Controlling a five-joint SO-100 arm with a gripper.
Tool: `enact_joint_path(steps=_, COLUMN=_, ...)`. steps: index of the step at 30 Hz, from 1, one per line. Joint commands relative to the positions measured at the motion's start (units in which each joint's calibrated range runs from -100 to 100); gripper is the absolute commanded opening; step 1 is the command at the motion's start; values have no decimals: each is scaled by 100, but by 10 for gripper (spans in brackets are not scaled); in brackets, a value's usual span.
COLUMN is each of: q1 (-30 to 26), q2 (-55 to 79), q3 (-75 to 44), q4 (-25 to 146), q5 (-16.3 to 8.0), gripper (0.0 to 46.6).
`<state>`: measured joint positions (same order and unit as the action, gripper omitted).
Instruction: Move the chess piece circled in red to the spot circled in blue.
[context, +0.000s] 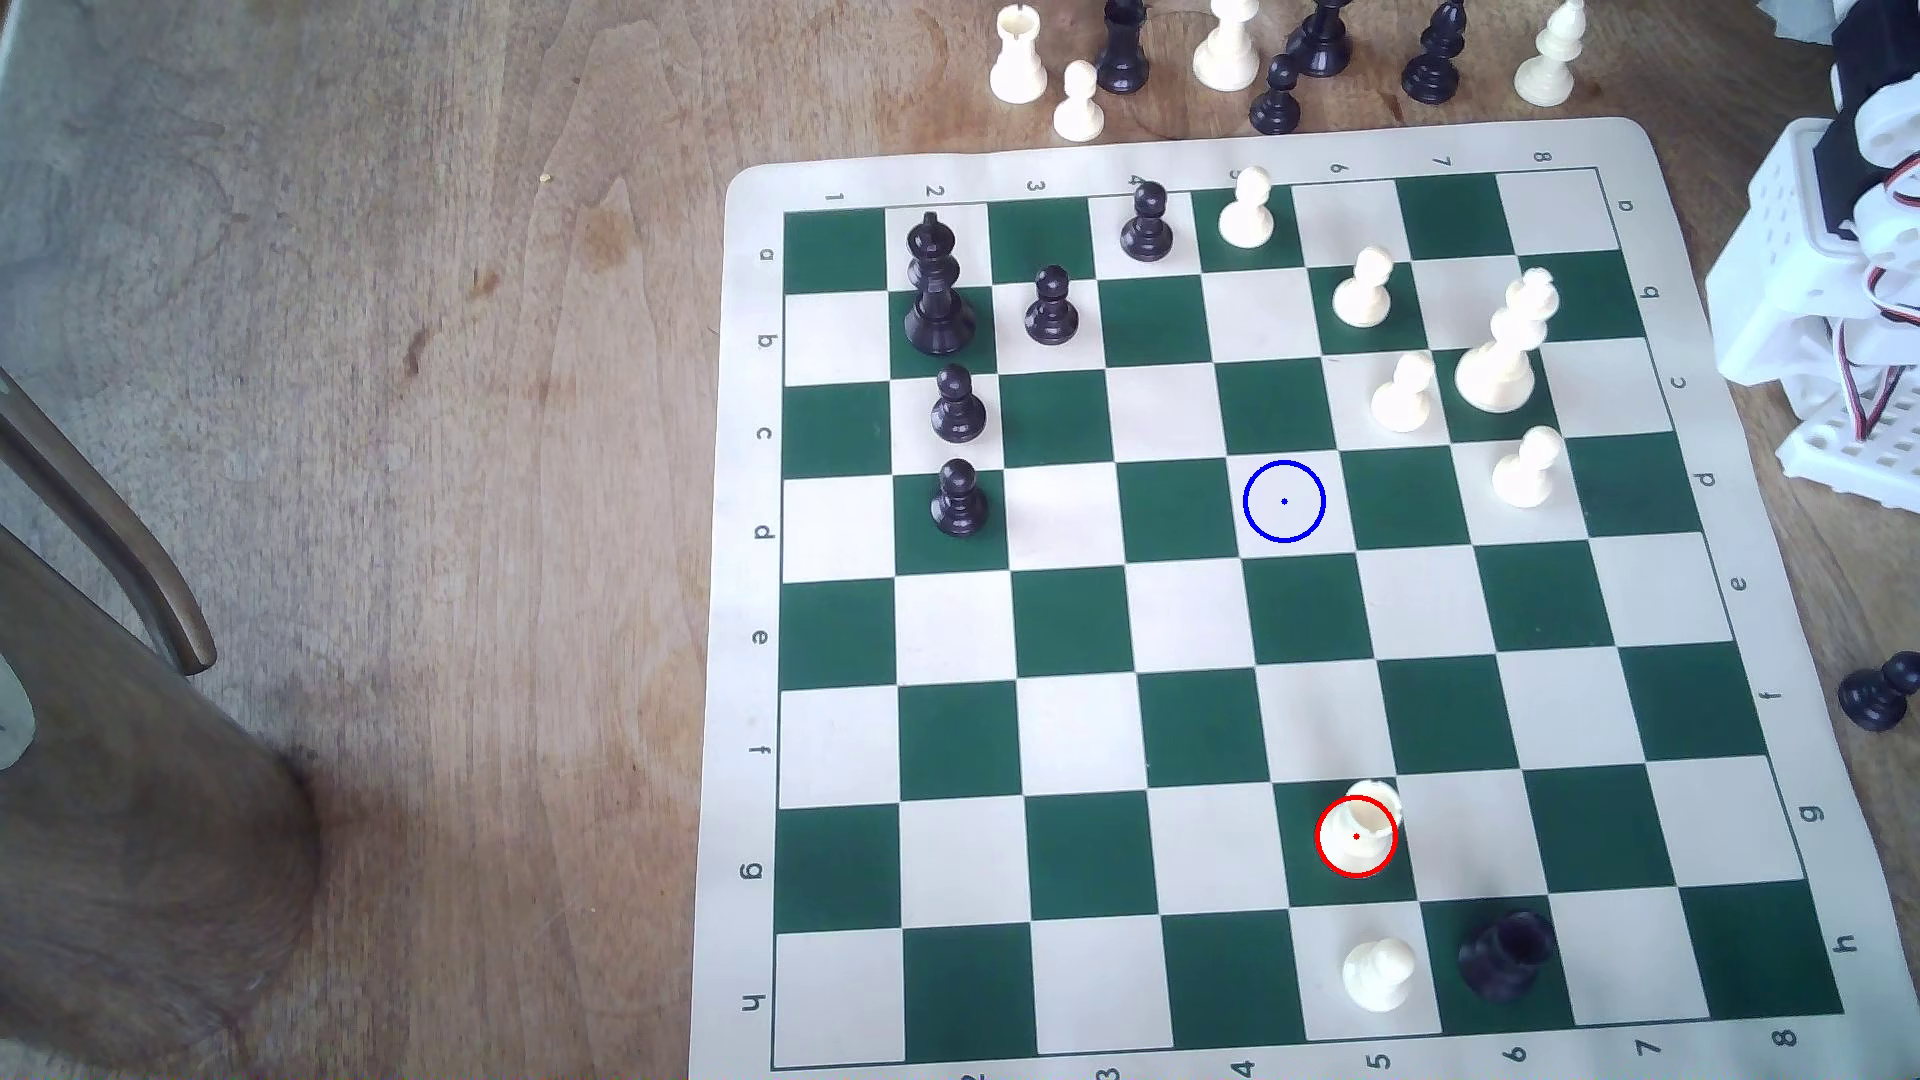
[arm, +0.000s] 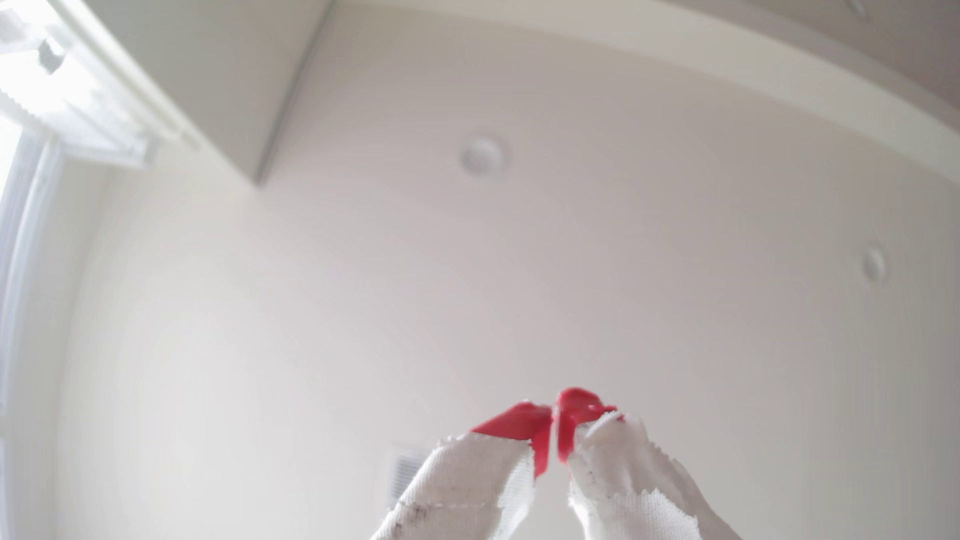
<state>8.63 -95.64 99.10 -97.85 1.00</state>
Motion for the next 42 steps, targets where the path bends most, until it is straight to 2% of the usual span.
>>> enact_joint_path(steps=1, q1=33, q2=-11, q3=81, q4=-182, q5=5, gripper=2)
enact_joint_path(steps=17, q1=17, q2=-11, q3=63, q4=342, q5=5, gripper=2)
enact_joint_path(steps=22, q1=17, q2=-11, q3=-272, q4=809, q5=5, gripper=2)
enact_joint_path(steps=30, q1=-139, q2=-3, q3=-1369, q4=2357, q5=5, gripper=2)
enact_joint_path(steps=36, q1=-570, q2=-3, q3=-2095, q4=4486, q5=-15, gripper=2)
enact_joint_path(steps=42, q1=-921, q2=-3, q3=-2357, q4=5854, q5=-20, gripper=2)
